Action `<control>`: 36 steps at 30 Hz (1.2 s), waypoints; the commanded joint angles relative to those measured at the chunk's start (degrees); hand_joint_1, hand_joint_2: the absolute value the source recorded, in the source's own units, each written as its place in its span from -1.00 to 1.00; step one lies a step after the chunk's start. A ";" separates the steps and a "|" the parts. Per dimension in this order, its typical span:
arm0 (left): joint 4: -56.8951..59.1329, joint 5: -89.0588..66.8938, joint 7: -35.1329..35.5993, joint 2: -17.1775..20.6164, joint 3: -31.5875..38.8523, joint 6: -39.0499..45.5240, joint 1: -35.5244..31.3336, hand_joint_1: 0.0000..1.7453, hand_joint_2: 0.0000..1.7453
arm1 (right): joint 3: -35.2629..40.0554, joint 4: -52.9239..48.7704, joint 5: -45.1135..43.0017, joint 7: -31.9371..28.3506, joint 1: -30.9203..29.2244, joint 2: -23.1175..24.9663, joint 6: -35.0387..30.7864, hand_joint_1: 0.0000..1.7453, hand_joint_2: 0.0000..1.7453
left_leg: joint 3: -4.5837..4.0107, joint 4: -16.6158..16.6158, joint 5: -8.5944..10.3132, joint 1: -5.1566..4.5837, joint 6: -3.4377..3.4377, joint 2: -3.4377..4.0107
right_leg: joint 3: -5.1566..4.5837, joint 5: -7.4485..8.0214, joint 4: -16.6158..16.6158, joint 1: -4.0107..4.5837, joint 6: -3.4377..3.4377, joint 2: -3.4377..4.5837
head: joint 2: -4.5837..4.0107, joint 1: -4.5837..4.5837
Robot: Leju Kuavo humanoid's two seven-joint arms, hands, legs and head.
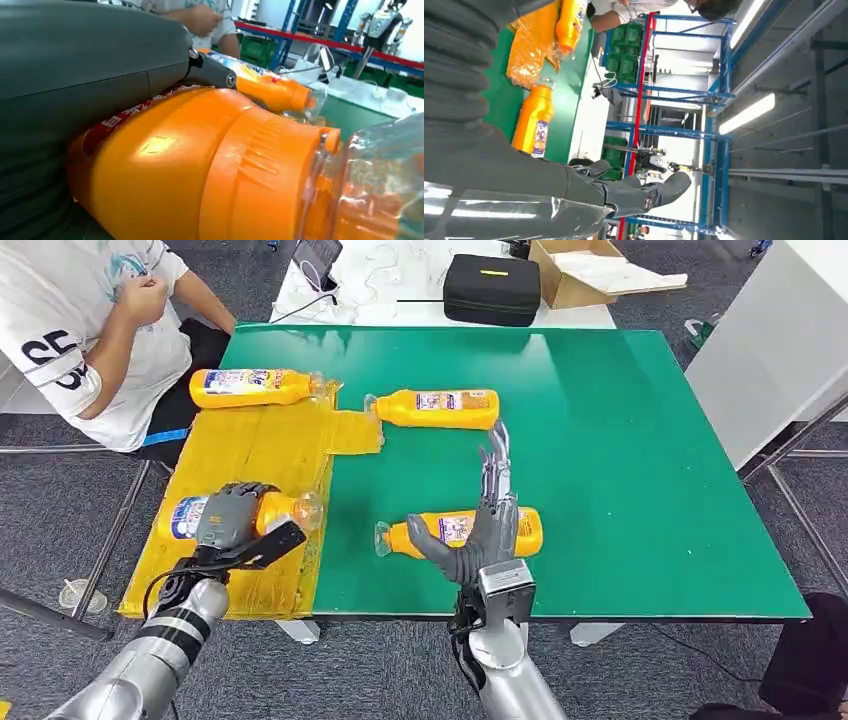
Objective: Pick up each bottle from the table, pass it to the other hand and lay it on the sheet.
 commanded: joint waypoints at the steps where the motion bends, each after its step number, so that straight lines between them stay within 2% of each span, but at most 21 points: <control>1: 5.87 -2.01 1.10 1.45 -3.59 -6.74 -1.62 1.00 1.00 | -1.31 6.98 -0.46 0.48 -2.20 0.23 2.68 -1.00 1.00 | 0.25 -0.06 -0.05 0.00 0.04 0.14 | 0.22 -0.01 -0.07 0.03 -0.05 0.09 | 0.00 0.00; 2: 6.19 -2.08 1.07 1.50 -3.87 -8.44 -1.51 0.78 1.00 | -1.39 7.44 -0.48 0.48 -2.22 0.40 2.79 -1.00 1.00 | 0.34 -0.07 -0.08 0.00 0.05 0.17 | 0.31 -0.03 -0.08 0.04 -0.07 0.10 | 0.00 0.00; 3: 6.21 -2.01 1.09 1.55 -3.93 -9.64 -1.47 -0.12 1.00 | -1.35 7.75 -0.48 0.47 -2.22 0.45 2.92 -1.00 1.00 | 0.28 -0.07 -0.05 -0.01 0.05 0.15 | 0.23 -0.01 -0.07 0.01 -0.05 0.10 | 0.00 0.00; 4: 6.28 -1.28 0.82 1.66 -3.74 -12.84 -1.35 -0.76 1.00 | -1.37 8.21 -0.40 0.39 -2.23 0.58 3.51 -1.00 1.00 | 0.42 -0.08 -0.09 0.00 0.07 0.21 | 0.37 -0.03 -0.09 0.04 -0.07 0.13 | 0.00 0.02; 5: 6.30 -0.82 0.55 1.77 -3.61 -14.30 -1.22 -0.94 1.00 | -1.30 8.51 -0.38 0.37 -2.27 0.65 3.77 -1.00 1.00 | 0.42 -0.10 -0.07 -0.02 0.06 0.20 | 0.37 -0.02 -0.09 0.01 -0.07 0.12 | 0.00 0.00; 6: 6.41 -0.55 0.39 1.97 -3.73 -15.66 -1.16 -1.00 1.00 | -1.26 9.02 -0.37 0.44 -2.39 0.70 4.16 -1.00 1.00 | 0.48 -0.11 -0.08 0.00 0.07 0.23 | 0.43 -0.01 -0.11 0.03 -0.08 0.15 | 0.02 0.00; 9: 6.75 0.98 -0.93 3.37 -4.93 -22.36 -1.06 -1.00 1.00 | -1.52 10.65 -0.52 0.46 -2.96 0.97 5.23 -1.00 1.00 | 0.39 -0.08 -0.07 0.00 0.06 0.25 | 0.33 0.02 -0.08 0.03 -0.06 0.18 | 0.00 0.02; 11: 6.77 1.91 -2.25 4.09 -5.14 -25.00 -1.05 -1.00 1.00 | -1.65 11.33 -0.63 0.44 -3.19 1.06 5.54 -1.00 1.00 | 0.68 -0.15 -0.13 0.00 0.09 0.40 | 0.58 -0.01 -0.16 0.05 -0.10 0.27 | 0.02 0.00; 14: 6.76 2.64 -3.09 4.83 -5.83 -27.55 -1.21 -1.00 1.00 | -1.80 12.80 -0.76 0.46 -3.61 1.27 5.96 -1.00 1.00 | 0.60 -0.13 -0.06 -0.03 0.04 0.21 | 0.54 0.01 -0.10 -0.01 -0.05 0.19 | 0.00 0.00; 16: 6.76 2.64 -3.09 4.83 -5.83 -27.55 -1.21 -1.00 1.00 | -1.80 12.80 -0.76 0.46 -3.61 1.27 5.96 -1.00 1.00 | 0.85 -0.20 -0.09 -0.03 0.07 0.31 | 0.76 0.02 -0.17 0.02 -0.10 0.25 | 0.00 -0.02; 28: 6.69 2.64 -3.09 4.74 -5.84 -27.54 -1.29 -1.00 1.00 | -1.80 12.81 -0.76 0.46 -3.62 1.28 5.96 -1.00 1.00 | 0.87 -0.15 -0.07 -0.03 0.06 0.21 | 0.81 0.00 -0.11 0.01 -0.09 0.17 | 0.00 0.02; 35: 6.50 4.97 -3.93 5.19 -5.50 -31.96 -1.21 -1.00 1.00 | -1.98 13.83 -0.80 0.45 -3.93 1.37 6.34 -1.00 1.00 | 0.86 -0.14 -0.06 -0.03 0.05 0.21 | 0.80 0.01 -0.09 0.00 -0.09 0.19 | 0.00 0.00; 36: 3.81 11.03 -5.33 6.63 -5.46 -37.58 -0.08 -1.00 1.00 | -2.58 15.20 -1.50 0.30 -4.25 1.41 7.85 -1.00 1.00 | 0.81 -0.13 -0.05 -0.03 0.03 0.17 | 0.76 0.01 -0.07 0.00 -0.07 0.17 | 0.00 0.00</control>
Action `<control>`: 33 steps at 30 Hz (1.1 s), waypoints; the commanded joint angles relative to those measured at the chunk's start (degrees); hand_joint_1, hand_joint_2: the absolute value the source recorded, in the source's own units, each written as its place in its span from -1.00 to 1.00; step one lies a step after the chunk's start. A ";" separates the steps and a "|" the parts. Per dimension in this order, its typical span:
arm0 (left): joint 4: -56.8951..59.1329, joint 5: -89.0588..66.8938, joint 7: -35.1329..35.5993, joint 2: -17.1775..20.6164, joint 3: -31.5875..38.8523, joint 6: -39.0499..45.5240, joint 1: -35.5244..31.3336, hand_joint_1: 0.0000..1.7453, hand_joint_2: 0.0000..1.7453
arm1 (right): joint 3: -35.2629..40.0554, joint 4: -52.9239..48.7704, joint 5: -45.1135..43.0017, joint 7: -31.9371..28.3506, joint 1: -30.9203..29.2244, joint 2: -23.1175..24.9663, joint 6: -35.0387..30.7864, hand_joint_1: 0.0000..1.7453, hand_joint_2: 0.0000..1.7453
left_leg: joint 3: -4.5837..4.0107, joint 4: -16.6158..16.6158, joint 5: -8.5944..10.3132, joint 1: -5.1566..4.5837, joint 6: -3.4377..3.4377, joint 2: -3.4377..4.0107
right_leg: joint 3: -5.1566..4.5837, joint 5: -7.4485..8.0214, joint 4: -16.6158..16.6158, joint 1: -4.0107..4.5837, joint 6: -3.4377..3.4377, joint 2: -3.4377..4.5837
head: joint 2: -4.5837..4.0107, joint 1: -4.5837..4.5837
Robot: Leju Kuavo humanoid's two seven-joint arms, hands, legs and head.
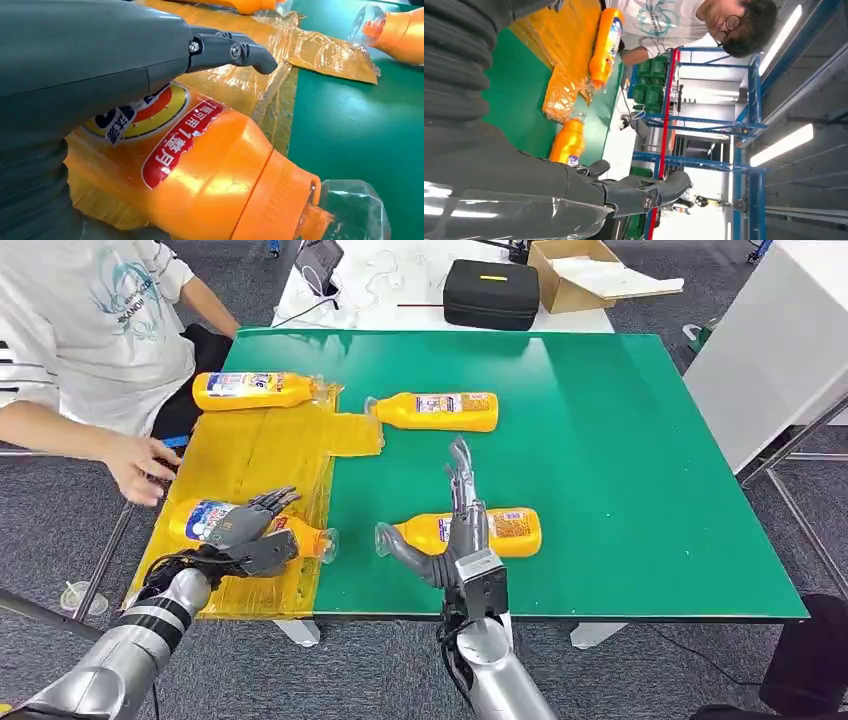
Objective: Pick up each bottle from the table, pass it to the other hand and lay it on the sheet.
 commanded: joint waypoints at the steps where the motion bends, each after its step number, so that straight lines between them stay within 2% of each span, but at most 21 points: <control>1: 1.31 8.98 -1.79 2.56 -1.27 -11.21 2.56 -1.00 1.00 | -1.54 6.34 -1.00 0.01 -2.88 -0.23 2.10 -1.00 1.00 | 0.30 -0.10 -0.04 -0.04 0.06 0.27 | 0.21 0.03 -0.08 -0.01 -0.05 0.20 | 0.00 0.00; 2: -2.51 13.68 -1.79 3.17 -2.08 -13.03 4.12 -1.00 1.00 | -1.64 6.49 -1.04 -0.04 -2.93 -0.20 2.41 -1.00 1.00 | 0.42 -0.14 -0.04 -0.05 0.08 0.33 | 0.32 0.05 -0.13 -0.01 -0.07 0.24 | 0.00 0.00; 3: -3.63 16.84 -1.79 2.54 -1.11 -12.85 4.88 -1.00 -1.00 | -1.63 6.54 -0.89 -0.10 -2.93 -0.24 2.36 -1.00 1.00 | 0.41 -0.14 -0.03 -0.06 0.08 0.34 | 0.31 0.06 -0.12 -0.03 -0.06 0.25 | 0.00 0.00; 5: -3.38 17.01 -1.79 2.17 -1.46 -12.18 5.15 -1.00 -1.00 | -1.65 6.62 -0.90 -0.10 -2.95 -0.28 2.42 -1.00 1.00 | 0.52 -0.20 -0.04 -0.03 0.12 0.46 | 0.42 0.09 -0.22 0.02 -0.10 0.31 | 0.00 0.02; 7: -3.11 17.06 -1.79 1.94 -1.62 -11.85 5.10 -1.00 -1.00 | -1.65 6.66 -0.89 -0.10 -2.96 -0.30 2.46 -1.00 1.00 | 0.37 -0.09 -0.02 -0.05 0.06 0.18 | 0.33 0.01 -0.08 -0.03 -0.03 0.11 | 0.00 0.00; 9: -8.12 24.34 -1.79 1.36 -0.71 -9.81 7.25 -1.00 -1.00 | -1.30 6.82 0.60 0.65 -3.14 -0.71 1.80 -1.00 1.00 | 0.40 -0.12 -0.02 -0.04 0.07 0.20 | 0.36 0.02 -0.11 -0.02 -0.06 0.11 | 0.02 0.02; 11: -8.95 33.61 -1.79 -2.22 5.36 -10.38 8.22 -1.00 -1.00 | 0.83 9.09 6.90 6.76 -5.03 -3.21 0.68 -1.00 1.00 | 0.44 -0.16 -0.02 -0.07 0.09 0.24 | 0.39 0.04 -0.14 -0.03 -0.06 0.13 | 0.00 0.00; 13: -9.55 41.74 -1.79 -5.58 12.26 -12.07 8.66 -1.00 -1.00 | 3.81 13.20 17.77 14.24 -8.26 -7.11 -1.47 -1.00 1.00 | 0.35 -0.09 0.00 -0.04 0.08 0.12 | 0.33 0.02 -0.11 -0.02 -0.03 0.04 | 0.00 -0.02; 16: -14.62 50.41 0.98 -7.49 20.22 -16.43 11.10 -1.00 -1.00 | 5.77 18.88 29.30 26.01 -12.40 -12.26 4.34 -1.00 1.00 | 0.27 -0.07 0.03 -0.02 0.09 0.03 | 0.27 0.04 -0.13 0.00 0.00 -0.06 | 0.00 0.00; 18: -15.51 51.39 1.37 -7.22 21.30 -17.41 11.99 -1.00 -1.00 | 5.69 20.32 30.66 26.62 -13.07 -13.90 6.15 -1.00 1.00 | 0.33 -0.11 0.02 -0.03 0.15 0.13 | 0.34 0.08 -0.22 0.01 0.00 0.02 | 0.00 -0.02; 22: -15.48 51.40 1.34 -7.06 21.45 -17.64 12.16 -1.00 -1.00 | 5.55 20.45 30.64 26.48 -12.97 -13.48 6.29 -1.00 1.00 | 0.32 -0.04 -0.04 -0.05 0.19 0.12 | 0.35 0.01 -0.17 -0.01 -0.03 -0.04 | 0.02 0.04; 23: -15.11 52.13 1.32 -7.37 22.24 -17.79 11.96 -1.00 -1.00 | 6.99 21.13 32.84 28.64 -13.64 -13.97 7.26 -1.00 1.00 | 0.09 0.01 -0.01 -0.07 0.07 0.08 | 0.11 0.02 -0.05 -0.05 -0.01 0.01 | 0.00 0.02; 25: -16.37 52.29 0.23 -8.72 25.88 -14.82 12.16 -1.00 -1.00 | 6.56 22.56 35.33 31.99 -15.23 -15.61 9.85 -1.00 1.00 | 0.18 -0.01 -0.05 -0.08 0.09 0.15 | 0.14 0.00 -0.08 -0.04 -0.04 0.04 | 0.00 0.00; 26: -17.27 52.77 0.03 -9.69 27.91 -12.54 12.10 -1.00 1.00 | 7.22 23.90 37.14 33.95 -16.76 -16.90 11.37 -1.00 1.00 | 0.11 0.00 -0.03 -0.08 0.07 0.07 | 0.08 0.00 -0.05 -0.05 -0.02 -0.02 | 0.00 0.02; 27: -18.99 52.60 0.04 -10.45 29.17 -10.52 12.49 -1.00 1.00 | 6.69 25.22 37.17 34.20 -17.76 -17.61 12.61 -1.00 1.00 | 0.33 -0.06 -0.09 -0.07 0.12 0.15 | 0.29 -0.05 -0.11 -0.01 -0.10 -0.02 | 0.00 -0.02; 30: -24.47 47.13 -1.79 -12.46 29.57 1.96 13.41 -1.00 1.00 | 7.26 28.07 38.01 34.97 -21.01 -21.30 17.33 -1.00 1.00 | -0.12 0.13 -0.01 -0.01 0.16 -0.03 | -0.08 0.01 -0.02 -0.01 0.02 -0.14 | 0.00 -0.02; 33: -27.46 45.59 -1.79 -13.81 29.51 5.32 14.44 -1.00 1.00 | 7.33 28.23 37.85 34.75 -22.08 -23.03 19.36 -1.00 1.00 | -0.14 0.11 -0.02 -0.04 0.18 -0.01 | -0.09 -0.01 -0.04 -0.01 0.03 -0.13 | 0.00 0.04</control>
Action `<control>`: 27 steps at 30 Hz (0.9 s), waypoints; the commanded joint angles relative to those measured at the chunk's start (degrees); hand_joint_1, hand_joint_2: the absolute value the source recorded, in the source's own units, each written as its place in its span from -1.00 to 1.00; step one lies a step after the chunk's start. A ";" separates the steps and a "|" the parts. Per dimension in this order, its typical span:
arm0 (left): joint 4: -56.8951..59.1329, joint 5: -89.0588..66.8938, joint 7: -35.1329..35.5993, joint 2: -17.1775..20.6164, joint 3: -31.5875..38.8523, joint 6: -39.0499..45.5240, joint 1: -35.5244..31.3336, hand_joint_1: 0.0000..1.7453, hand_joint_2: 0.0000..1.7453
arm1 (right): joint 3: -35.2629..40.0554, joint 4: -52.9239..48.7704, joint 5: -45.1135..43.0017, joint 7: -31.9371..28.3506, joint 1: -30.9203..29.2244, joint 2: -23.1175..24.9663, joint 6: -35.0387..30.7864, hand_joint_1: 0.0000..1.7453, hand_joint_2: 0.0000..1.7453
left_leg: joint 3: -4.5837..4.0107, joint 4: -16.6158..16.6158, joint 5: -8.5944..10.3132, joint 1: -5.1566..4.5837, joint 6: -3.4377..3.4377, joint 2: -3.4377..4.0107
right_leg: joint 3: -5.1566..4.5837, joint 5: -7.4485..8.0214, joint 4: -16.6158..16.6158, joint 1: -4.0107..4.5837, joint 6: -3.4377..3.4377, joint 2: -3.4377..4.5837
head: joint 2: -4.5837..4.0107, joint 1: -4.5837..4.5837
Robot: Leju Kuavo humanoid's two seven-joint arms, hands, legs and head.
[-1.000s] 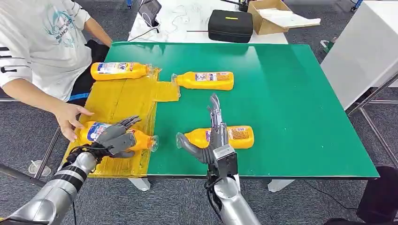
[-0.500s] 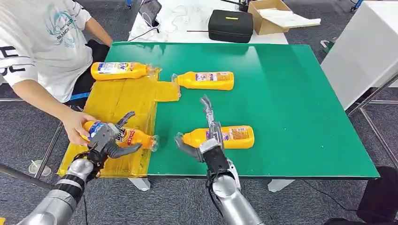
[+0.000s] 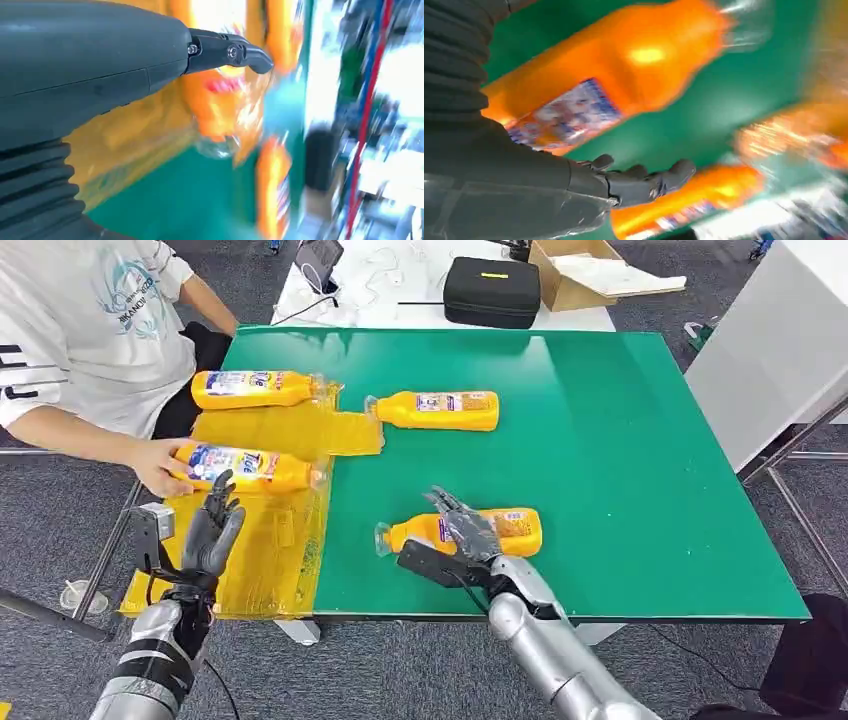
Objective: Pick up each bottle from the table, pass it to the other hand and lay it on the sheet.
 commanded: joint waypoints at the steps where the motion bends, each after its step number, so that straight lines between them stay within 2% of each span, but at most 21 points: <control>1: -9.14 -6.02 -1.36 -5.98 6.04 13.43 1.38 -1.00 1.00 | 3.00 9.68 0.09 0.74 -8.73 -8.63 6.57 -1.00 1.00 | 0.09 0.09 -0.05 -0.05 0.19 -0.10 | 0.22 -0.06 -0.02 -0.01 0.01 -0.21 | 0.00 0.04; 4: -8.81 -8.75 -1.43 -5.80 4.28 15.72 1.29 -1.00 1.00 | 3.72 9.53 -0.88 0.21 -9.17 -8.90 7.98 -1.00 1.00 | 0.19 0.04 -0.09 -0.13 0.13 0.04 | 0.25 -0.03 -0.03 -0.06 0.01 -0.06 | 0.00 0.02; 11: -5.37 -8.94 -1.43 -5.47 3.79 15.29 -0.10 -1.00 1.00 | 6.98 12.65 -1.13 -0.25 -11.70 -8.48 9.81 -1.00 1.00 | 0.24 0.01 -0.09 -0.14 0.12 0.11 | 0.27 -0.03 -0.03 -0.07 -0.03 -0.02 | 0.00 0.02; 17: -3.74 -9.12 -1.43 -5.45 3.58 15.23 -0.70 -1.00 1.00 | 8.66 14.74 -1.82 -0.67 -14.61 -8.56 12.00 -1.00 1.00 | 0.00 0.04 0.01 -0.13 0.09 0.04 | 0.00 0.04 0.02 -0.08 0.04 -0.01 | 0.00 0.02; 19: -3.65 -9.13 -1.43 -5.47 3.57 15.24 -0.79 -1.00 1.00 | 8.70 14.86 -1.87 -0.72 -14.78 -8.65 12.12 -1.00 1.00 | 0.28 0.04 -0.08 -0.12 0.17 0.17 | 0.29 0.00 -0.03 -0.03 -0.05 0.01 | 0.00 0.00; 21: -3.64 -9.13 -1.43 -5.47 3.56 15.25 -0.81 -1.00 1.00 | 8.71 14.93 -1.87 -0.71 -14.70 -8.72 12.10 -1.00 1.00 | 0.06 0.02 -0.01 -0.12 0.11 0.03 | 0.09 0.01 -0.02 -0.07 0.02 -0.05 | 0.00 0.02; 27: -0.03 -8.80 -1.43 -5.58 2.55 14.81 -2.85 -1.00 1.00 | 13.47 22.39 -6.45 -3.79 -17.50 -9.00 19.11 -1.00 1.00 | 0.14 0.03 -0.04 -0.12 0.11 0.01 | 0.19 -0.03 0.00 -0.05 -0.01 -0.09 | 0.00 0.00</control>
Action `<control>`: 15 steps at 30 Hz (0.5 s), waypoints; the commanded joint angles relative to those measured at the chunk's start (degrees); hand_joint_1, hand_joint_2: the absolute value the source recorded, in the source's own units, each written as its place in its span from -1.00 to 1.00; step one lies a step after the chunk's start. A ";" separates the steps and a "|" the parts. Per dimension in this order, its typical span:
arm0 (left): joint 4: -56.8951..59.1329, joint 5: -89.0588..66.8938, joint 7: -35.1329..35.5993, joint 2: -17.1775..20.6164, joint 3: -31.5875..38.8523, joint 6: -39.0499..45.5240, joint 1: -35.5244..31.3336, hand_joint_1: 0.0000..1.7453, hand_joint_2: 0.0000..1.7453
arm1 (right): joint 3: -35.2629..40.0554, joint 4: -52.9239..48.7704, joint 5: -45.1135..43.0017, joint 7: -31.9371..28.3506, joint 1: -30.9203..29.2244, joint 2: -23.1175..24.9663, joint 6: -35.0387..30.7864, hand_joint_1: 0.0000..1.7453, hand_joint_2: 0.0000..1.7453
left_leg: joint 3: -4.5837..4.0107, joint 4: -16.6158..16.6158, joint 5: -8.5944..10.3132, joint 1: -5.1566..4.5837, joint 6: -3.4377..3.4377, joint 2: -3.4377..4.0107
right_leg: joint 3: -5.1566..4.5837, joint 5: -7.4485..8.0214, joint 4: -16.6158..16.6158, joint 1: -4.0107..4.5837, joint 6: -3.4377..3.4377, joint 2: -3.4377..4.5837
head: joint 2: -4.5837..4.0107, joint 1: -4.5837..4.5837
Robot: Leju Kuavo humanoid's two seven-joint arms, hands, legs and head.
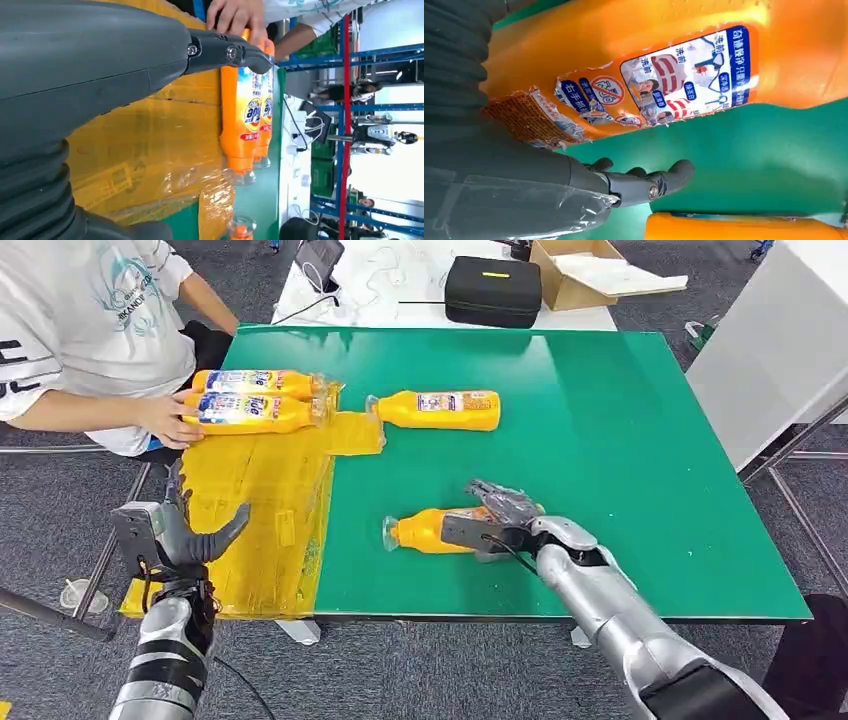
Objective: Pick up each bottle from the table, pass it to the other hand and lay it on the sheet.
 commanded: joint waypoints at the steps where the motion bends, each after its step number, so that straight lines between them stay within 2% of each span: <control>1: 7.22 -0.03 0.13 0.02 -1.16 -0.11 -4.40 -1.00 1.00 | 7.64 12.18 -4.10 -2.80 -5.61 -0.78 6.17 -0.52 1.00 | 0.29 -0.01 -0.08 -0.01 0.07 0.03 | 0.31 -0.08 -0.02 0.04 -0.11 -0.09 | 0.00 0.00; 2: 8.26 -0.05 0.13 0.03 -1.55 -0.04 -4.78 -1.00 1.00 | 9.77 13.80 -4.12 -2.92 -6.10 -0.97 7.83 0.64 1.00 | 0.35 -0.04 -0.06 0.00 0.08 0.00 | 0.38 -0.07 -0.06 0.05 -0.11 -0.12 | 0.00 -0.02; 3: 9.09 -0.05 0.13 0.08 -1.80 -0.10 -5.11 -1.00 1.00 | 10.88 14.51 -4.25 -3.15 -6.49 -1.18 8.48 1.00 1.00 | 0.17 -0.04 0.01 0.01 0.04 -0.08 | 0.21 -0.03 -0.05 0.04 -0.06 -0.15 | 0.00 0.00; 8: 9.25 1.20 0.13 -0.84 -2.01 -1.09 -4.63 -1.00 1.00 | 13.22 13.30 -5.67 -2.95 -7.74 -3.01 9.83 1.00 1.00 | 0.26 -0.04 0.00 0.00 0.06 -0.07 | 0.27 -0.03 -0.07 0.03 -0.06 -0.14 | 0.00 0.00; 15: 8.77 1.34 0.14 -0.95 -2.73 -1.08 -4.07 -1.00 1.00 | 12.89 8.54 -9.31 -3.33 -4.36 -5.17 7.57 1.00 1.00 | 0.44 -0.09 -0.02 0.00 0.09 -0.15 | 0.52 -0.07 -0.15 0.04 -0.08 -0.26 | 0.00 0.00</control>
